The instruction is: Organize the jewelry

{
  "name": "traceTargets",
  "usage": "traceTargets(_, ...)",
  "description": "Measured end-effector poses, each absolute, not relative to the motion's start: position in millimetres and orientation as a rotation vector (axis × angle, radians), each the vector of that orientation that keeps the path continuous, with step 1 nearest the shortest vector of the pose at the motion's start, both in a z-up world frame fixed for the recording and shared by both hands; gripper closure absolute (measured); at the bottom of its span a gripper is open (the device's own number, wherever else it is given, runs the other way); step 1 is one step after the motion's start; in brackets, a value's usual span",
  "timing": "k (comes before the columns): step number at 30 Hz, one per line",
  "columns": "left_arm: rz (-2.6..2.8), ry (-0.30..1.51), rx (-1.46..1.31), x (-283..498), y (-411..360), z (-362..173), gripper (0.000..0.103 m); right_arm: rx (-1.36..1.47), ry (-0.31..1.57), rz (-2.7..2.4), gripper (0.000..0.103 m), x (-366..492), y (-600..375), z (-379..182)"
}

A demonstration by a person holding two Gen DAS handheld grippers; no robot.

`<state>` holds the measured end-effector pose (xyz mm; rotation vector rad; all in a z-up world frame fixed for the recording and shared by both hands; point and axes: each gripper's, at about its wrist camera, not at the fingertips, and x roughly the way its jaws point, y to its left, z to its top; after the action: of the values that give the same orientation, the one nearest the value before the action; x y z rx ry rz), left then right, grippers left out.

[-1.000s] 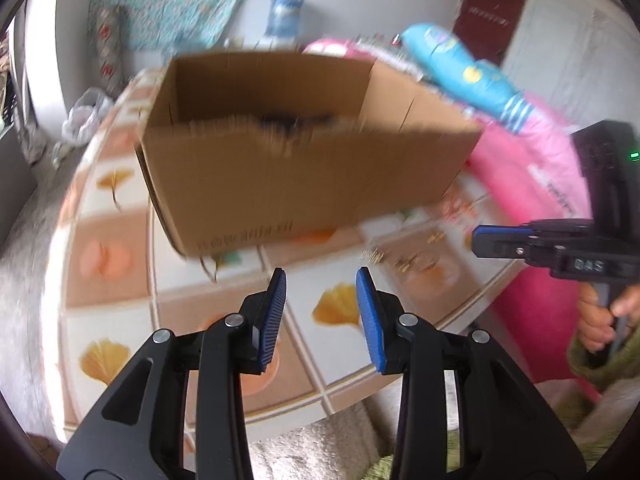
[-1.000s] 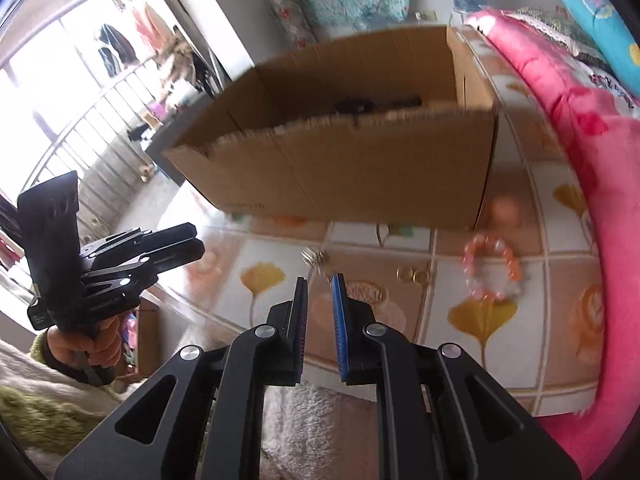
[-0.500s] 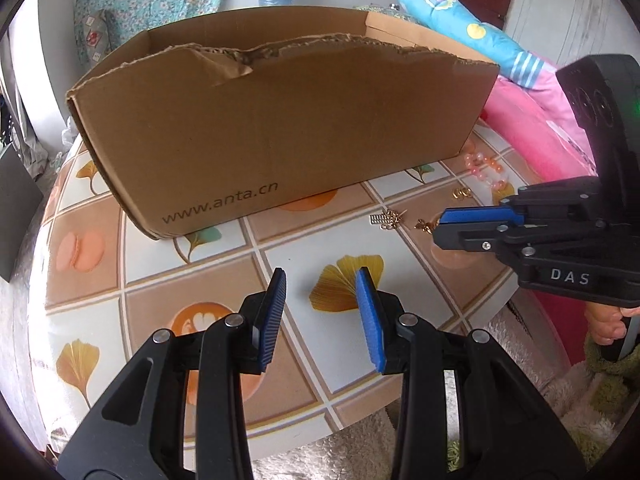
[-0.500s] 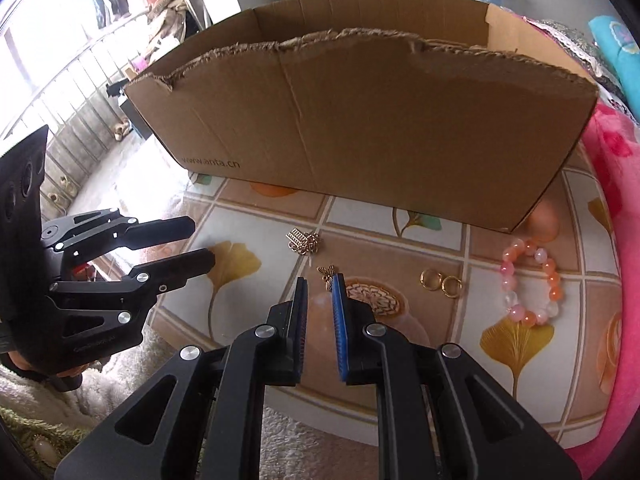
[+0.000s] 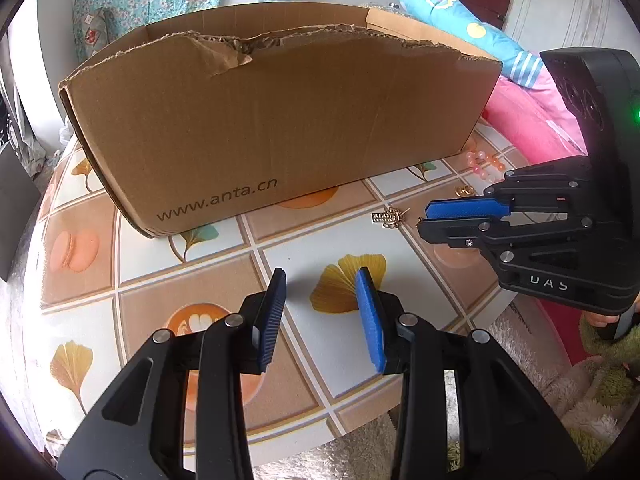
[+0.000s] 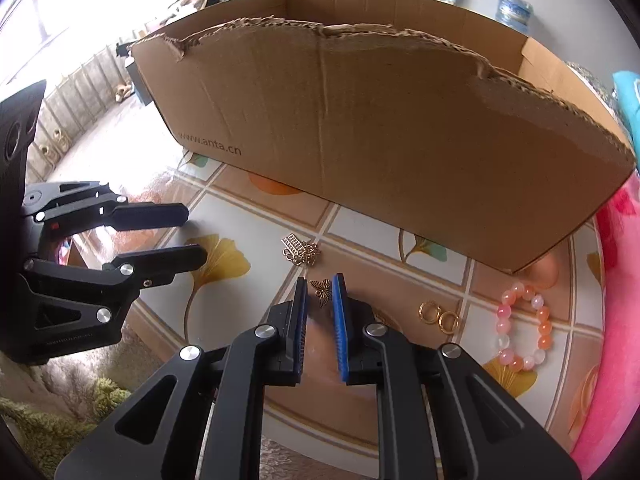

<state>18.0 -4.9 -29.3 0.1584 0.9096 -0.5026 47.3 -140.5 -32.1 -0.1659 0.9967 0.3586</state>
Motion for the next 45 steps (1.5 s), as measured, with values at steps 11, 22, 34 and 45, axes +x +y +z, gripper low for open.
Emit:
traceTargets(11,-0.503,0.908,0.149,18,-2,-29,0.068,-0.088,1.026,0.386,0.096,52,-152,-34)
traceTargets(22,-0.508,0.899,0.141,17,0,-25,0.068,0.013,1.006,0.357,0.096,44,-176,-26)
traceTargets(34,-0.565,0.863,0.147,27,-27,-19,0.068,0.051,0.984,0.346,0.096,35,-198,-25)
traceTargets(45,-0.577,0.877,0.203,38,-50,-23,0.070,0.073,0.993,0.354,0.096,32,-202,-34)
